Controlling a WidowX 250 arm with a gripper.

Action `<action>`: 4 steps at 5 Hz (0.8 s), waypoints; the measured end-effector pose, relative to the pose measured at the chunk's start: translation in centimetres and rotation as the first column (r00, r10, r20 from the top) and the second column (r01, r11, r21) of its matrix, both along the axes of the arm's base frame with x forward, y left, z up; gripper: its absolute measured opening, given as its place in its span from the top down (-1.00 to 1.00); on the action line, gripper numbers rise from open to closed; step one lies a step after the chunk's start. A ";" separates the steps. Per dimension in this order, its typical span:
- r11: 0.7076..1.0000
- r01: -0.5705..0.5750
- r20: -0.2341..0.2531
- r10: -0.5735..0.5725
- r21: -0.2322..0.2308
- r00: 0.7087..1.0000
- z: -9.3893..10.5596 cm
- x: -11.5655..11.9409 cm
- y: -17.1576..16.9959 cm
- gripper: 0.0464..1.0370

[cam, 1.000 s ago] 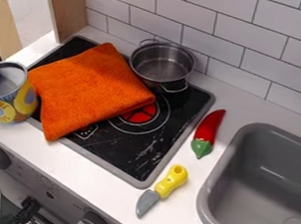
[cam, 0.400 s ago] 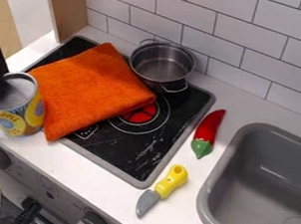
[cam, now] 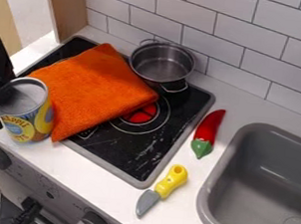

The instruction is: Moved the can to the bottom part of the orange cloth

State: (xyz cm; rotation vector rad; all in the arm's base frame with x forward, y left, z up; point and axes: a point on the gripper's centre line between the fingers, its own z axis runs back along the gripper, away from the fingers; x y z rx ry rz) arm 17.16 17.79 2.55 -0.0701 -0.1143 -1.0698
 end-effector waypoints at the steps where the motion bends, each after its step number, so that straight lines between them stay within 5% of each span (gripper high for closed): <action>1: 0.996 -0.088 0.013 0.088 -0.029 0.996 0.7 0.0 -1.5 -0.92; 4: 0.994 -0.099 -0.065 0.096 -0.044 0.993 0.8 -0.6 -3.9 -0.92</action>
